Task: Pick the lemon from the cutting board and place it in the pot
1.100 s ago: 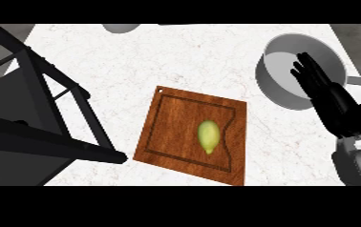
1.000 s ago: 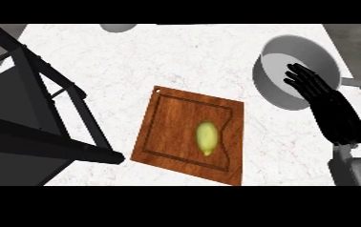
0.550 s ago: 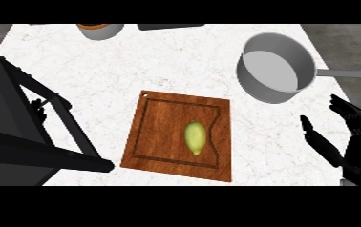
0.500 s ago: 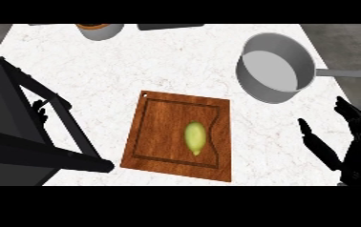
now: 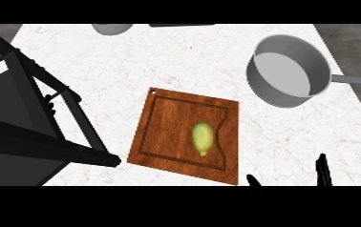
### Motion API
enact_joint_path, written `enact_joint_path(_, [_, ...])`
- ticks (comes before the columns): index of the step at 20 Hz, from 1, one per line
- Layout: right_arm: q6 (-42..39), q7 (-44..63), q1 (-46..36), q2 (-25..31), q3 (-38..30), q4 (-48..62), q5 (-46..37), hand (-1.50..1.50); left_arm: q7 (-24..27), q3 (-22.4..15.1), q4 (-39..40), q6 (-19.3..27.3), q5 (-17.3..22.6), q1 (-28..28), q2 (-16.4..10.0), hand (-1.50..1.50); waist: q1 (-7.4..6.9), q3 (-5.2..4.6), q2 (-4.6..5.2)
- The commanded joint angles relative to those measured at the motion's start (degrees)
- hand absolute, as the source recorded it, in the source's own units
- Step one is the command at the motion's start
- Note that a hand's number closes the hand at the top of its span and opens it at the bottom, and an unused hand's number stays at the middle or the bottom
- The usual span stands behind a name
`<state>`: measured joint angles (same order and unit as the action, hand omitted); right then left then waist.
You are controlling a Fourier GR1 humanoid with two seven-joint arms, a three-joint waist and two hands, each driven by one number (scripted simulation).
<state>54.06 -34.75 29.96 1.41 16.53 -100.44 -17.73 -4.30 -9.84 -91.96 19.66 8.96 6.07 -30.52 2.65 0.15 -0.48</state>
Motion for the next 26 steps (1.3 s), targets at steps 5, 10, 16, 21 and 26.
enact_joint_path(5, [6.3,16.0,11.7,-1.4,13.0,-4.6,-23.7,-1.5,-2.2,1.1,2.2,-2.0,-0.2,-3.5,-0.4,0.0,-3.06,-0.44,1.1])
enact_joint_path(10, [-2.6,27.3,15.8,-1.4,10.2,-2.8,-32.9,-1.5,-1.2,1.7,1.8,-3.8,0.5,-4.4,-1.3,0.0,-4.48,-0.71,2.17])
enact_joint_path(16, [-15.7,44.5,14.6,-1.4,13.5,-7.4,-44.6,-1.5,-0.6,2.0,2.4,-5.1,0.5,-4.9,-1.9,0.0,-5.3,-0.65,2.06])
enact_joint_path(21, [-26.7,63.1,7.9,-1.4,20.1,-11.7,-55.2,-1.5,-2.3,1.2,3.3,-3.9,-0.4,-5.2,-0.2,0.0,-4.56,-0.48,1.43])
enact_joint_path(26, [-40.3,82.9,-8.3,-1.4,23.1,-13.6,-59.8,-1.5,-3.6,1.4,3.4,-3.8,-1.4,-6.1,0.0,0.0,-4.03,-0.3,0.95])
